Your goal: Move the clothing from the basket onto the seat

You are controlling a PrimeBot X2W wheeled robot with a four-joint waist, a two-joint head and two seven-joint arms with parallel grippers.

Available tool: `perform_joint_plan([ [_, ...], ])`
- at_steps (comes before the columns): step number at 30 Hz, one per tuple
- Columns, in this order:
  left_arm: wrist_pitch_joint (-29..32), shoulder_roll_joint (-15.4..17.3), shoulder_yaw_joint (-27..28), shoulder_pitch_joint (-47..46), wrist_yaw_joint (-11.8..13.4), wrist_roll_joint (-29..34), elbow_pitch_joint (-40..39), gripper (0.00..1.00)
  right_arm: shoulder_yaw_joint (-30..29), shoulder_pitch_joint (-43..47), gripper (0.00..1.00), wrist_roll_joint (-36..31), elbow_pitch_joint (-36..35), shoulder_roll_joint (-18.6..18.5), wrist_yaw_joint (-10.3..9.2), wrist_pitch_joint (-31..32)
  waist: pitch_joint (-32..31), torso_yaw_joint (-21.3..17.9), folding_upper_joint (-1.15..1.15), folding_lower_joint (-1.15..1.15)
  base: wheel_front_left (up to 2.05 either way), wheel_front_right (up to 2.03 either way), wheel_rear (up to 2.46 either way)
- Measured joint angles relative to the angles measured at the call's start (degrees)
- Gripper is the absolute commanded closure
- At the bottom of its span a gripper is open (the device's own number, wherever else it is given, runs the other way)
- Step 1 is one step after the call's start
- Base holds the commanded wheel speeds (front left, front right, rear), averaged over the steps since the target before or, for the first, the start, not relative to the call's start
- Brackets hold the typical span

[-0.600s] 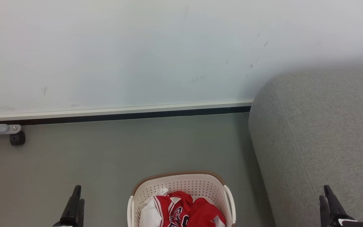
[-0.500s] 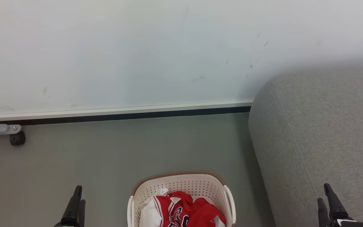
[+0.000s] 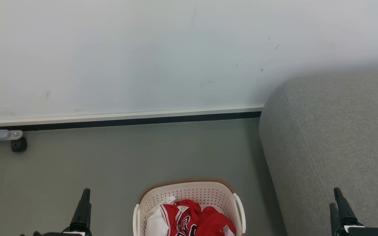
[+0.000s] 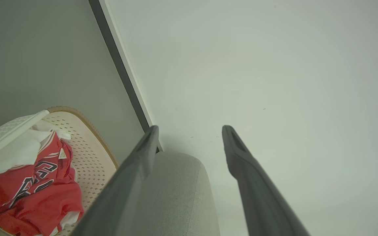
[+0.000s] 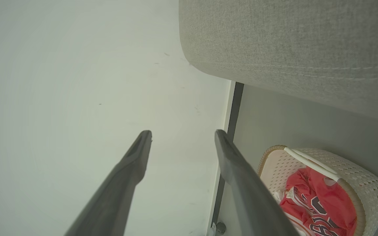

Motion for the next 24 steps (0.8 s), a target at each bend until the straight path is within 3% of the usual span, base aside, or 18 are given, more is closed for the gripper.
perform_joint_plan([
  [24, -5.1, 0.8, -5.32, -0.24, 4.2, 23.79, -4.02, 0.0, 7.91, 0.12, 0.0, -25.06, -4.67, -1.72, -4.48, -5.14, -0.49, 0.25, 0.0, 0.0, 0.0, 0.0, 0.0],
])
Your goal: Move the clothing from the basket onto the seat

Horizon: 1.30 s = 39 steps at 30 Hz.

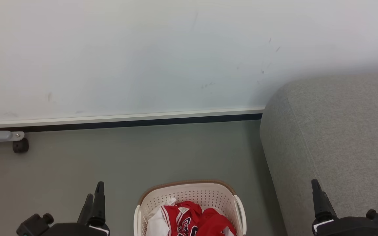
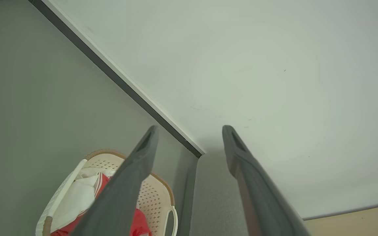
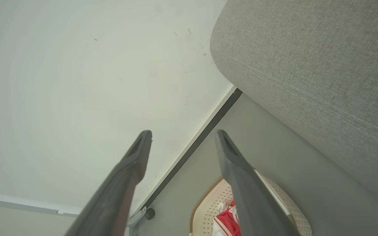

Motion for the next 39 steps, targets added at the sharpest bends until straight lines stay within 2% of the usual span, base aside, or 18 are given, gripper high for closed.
perform_joint_plan([
  [12, -2.75, 2.08, -2.93, 0.03, 2.03, 14.99, -1.75, 0.0, 4.27, 0.1, 0.0, -12.45, -1.02, -1.38, -1.72, -2.68, -0.32, 0.11, 0.0, 0.0, 0.0, 0.0, 0.0],
  [39, -8.45, 3.09, -5.19, 2.15, 6.03, 39.56, -3.66, 0.0, 10.72, 0.97, 0.0, -34.6, -3.66, -3.65, -5.09, -8.24, -0.69, 0.35, 0.0, -0.01, 0.0, 0.0, 0.0],
])
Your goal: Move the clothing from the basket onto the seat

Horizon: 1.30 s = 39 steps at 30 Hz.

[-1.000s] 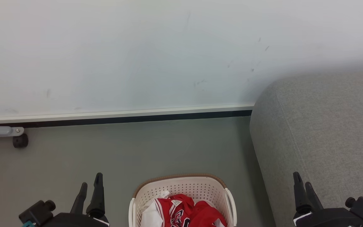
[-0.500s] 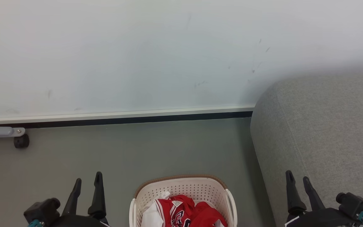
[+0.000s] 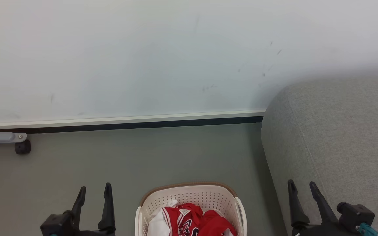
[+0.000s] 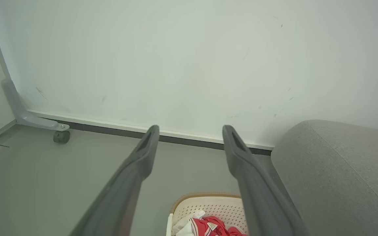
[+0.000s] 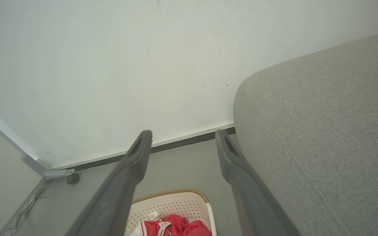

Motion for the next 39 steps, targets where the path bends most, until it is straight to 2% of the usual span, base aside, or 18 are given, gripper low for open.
perform_joint_plan([
  [20, -3.92, 0.05, -1.77, 1.04, 2.34, 14.33, -0.48, 0.0, 3.86, 0.43, 0.0, -14.45, -0.97, -1.2, -2.03, -4.02, -0.1, 0.19, 0.0, 0.0, 0.0, 0.0, 0.0],
  [39, -3.92, -0.25, -1.48, 1.76, 1.82, 14.7, 0.03, 0.0, 3.18, 0.57, 0.0, -14.7, -0.88, -1.24, -2.19, -4.03, -0.02, 0.03, 0.0, 0.0, 0.0, 0.0, 0.0],
])
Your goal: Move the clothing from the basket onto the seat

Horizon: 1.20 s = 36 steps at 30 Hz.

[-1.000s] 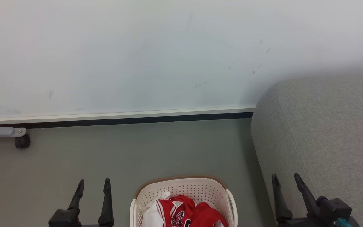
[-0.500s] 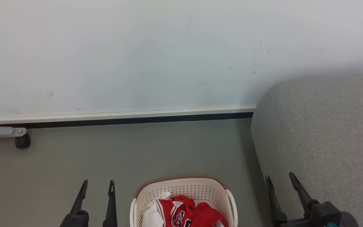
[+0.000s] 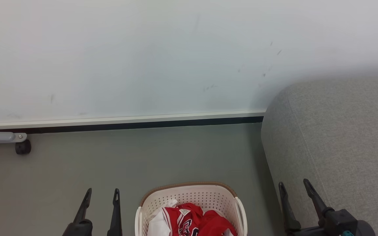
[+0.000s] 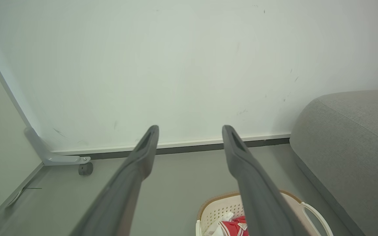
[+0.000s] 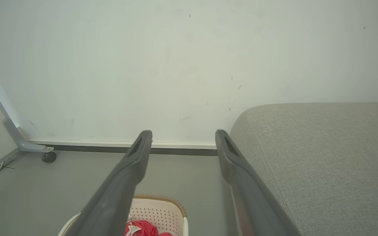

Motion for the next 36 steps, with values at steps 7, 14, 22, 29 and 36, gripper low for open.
perform_joint_plan([
  [7, 0.0, -0.1, 0.19, 0.01, -0.03, 0.01, 0.1, 0.0, -0.19, 0.2, 0.0, -0.05, -0.01, 0.02, 0.0, 0.0, 0.16, 0.01, 0.0, 0.0, 0.0, 0.0, 0.0],
  [14, 0.0, -0.13, 0.44, 0.17, -0.05, 0.11, -0.13, 0.0, -0.36, 1.02, 0.0, -0.08, -0.31, 0.09, 0.0, 0.0, 0.72, -0.06, 0.0, 0.0, 0.0, 0.0, 0.0],
  [22, -0.01, -0.15, -0.23, 0.18, -1.01, 0.8, -1.49, 0.0, -1.35, 0.97, 0.0, -0.42, -2.61, -0.04, 0.01, 0.0, 4.07, -0.51, 0.0, 0.0, 0.0, 0.0, 0.0],
  [29, -0.18, -0.34, -2.21, -2.54, -2.08, 2.47, -0.96, 0.0, -3.05, -0.92, 0.0, -0.78, -4.43, -0.91, 0.01, 0.0, 8.89, -1.08, 0.0, 0.0, 0.0, 0.0, 0.0],
  [36, -0.18, -0.57, -4.75, -6.49, -3.63, 3.53, 2.69, 0.0, -4.15, -5.48, 0.0, -1.56, -6.19, -2.01, 0.23, -0.01, 14.4, -2.08, 0.0, 0.01, 0.0, 0.0, 0.0],
])
